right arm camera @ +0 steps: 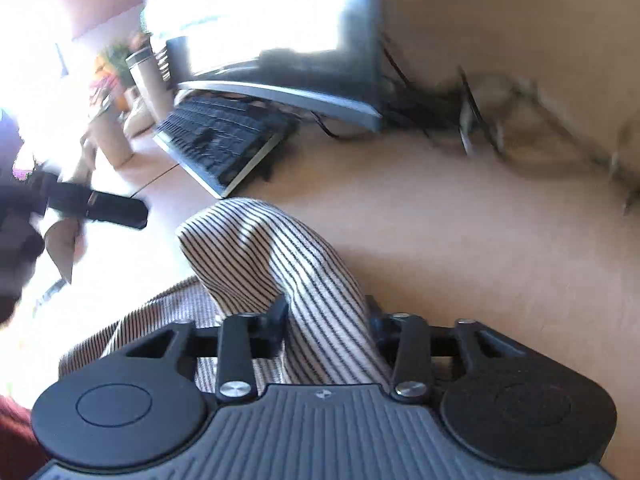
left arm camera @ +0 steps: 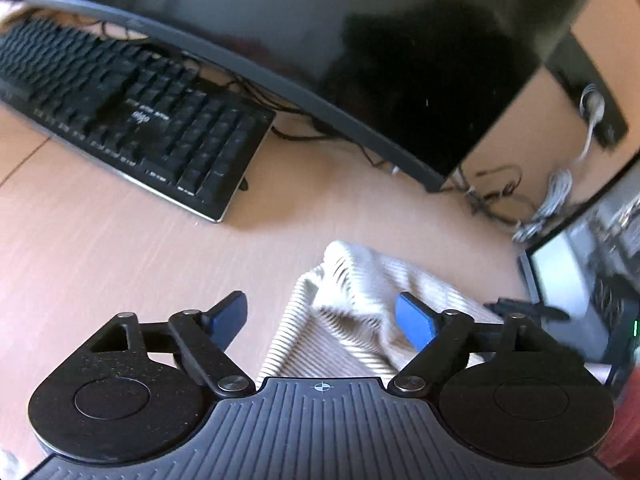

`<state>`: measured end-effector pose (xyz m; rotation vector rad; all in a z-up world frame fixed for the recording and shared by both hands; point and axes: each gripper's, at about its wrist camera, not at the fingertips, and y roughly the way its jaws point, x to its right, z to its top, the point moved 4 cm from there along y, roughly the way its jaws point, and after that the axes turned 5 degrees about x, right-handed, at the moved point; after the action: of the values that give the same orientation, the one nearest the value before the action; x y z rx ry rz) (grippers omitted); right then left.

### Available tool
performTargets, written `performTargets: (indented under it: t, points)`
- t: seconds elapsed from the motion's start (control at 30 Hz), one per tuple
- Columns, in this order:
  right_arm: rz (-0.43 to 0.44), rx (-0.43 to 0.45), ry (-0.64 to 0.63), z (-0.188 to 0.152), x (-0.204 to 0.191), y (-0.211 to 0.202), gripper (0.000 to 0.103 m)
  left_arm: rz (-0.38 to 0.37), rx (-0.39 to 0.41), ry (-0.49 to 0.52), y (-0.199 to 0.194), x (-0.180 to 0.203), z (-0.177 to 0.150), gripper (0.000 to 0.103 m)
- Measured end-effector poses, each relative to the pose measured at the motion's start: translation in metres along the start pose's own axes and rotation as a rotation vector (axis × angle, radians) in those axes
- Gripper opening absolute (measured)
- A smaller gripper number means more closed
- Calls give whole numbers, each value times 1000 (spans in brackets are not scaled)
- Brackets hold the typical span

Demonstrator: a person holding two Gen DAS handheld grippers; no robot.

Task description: Fold clothes

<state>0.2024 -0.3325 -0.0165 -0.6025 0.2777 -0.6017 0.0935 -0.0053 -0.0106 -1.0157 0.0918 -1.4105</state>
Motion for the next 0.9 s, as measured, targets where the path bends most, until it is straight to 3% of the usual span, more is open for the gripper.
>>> performTargets:
  t: [0.1, 0.17, 0.27, 0.33, 0.47, 0.6, 0.67, 0.77, 0.83, 0.9]
  points:
    - [-56, 43, -314, -7, -48, -18, 32, -59, -22, -2, 11, 8, 7, 95]
    - [-128, 40, -433, -22, -74, -18, 32, -78, -58, 16, 24, 16, 10, 95]
    - [-230, 35, -536, -42, -101, -10, 32, -67, -147, 40, 43, 22, 0, 90]
    - [-270, 32, -521, -48, -111, -12, 36, -39, -180, 84, 52, 22, -10, 81]
    - [-304, 28, -267, -43, -103, -51, 41, -51, -194, 133, 52, 20, -22, 75]
    - [-434, 158, 112, -29, -67, -114, 46, -41, -165, 229, 39, 28, -32, 75]
    - [-504, 201, 274, -29, -44, -125, 46, -42, -154, 276, 35, 31, -38, 75]
    - [-526, 124, 467, -60, -11, -115, 45, -61, -182, 262, 31, 27, -41, 76]
    - [-523, 52, 517, -85, -12, -102, 44, -82, -198, 227, 27, 24, -34, 78]
    - [-521, 50, 534, -98, -20, -104, 45, -81, -182, 189, 23, 22, -23, 84]
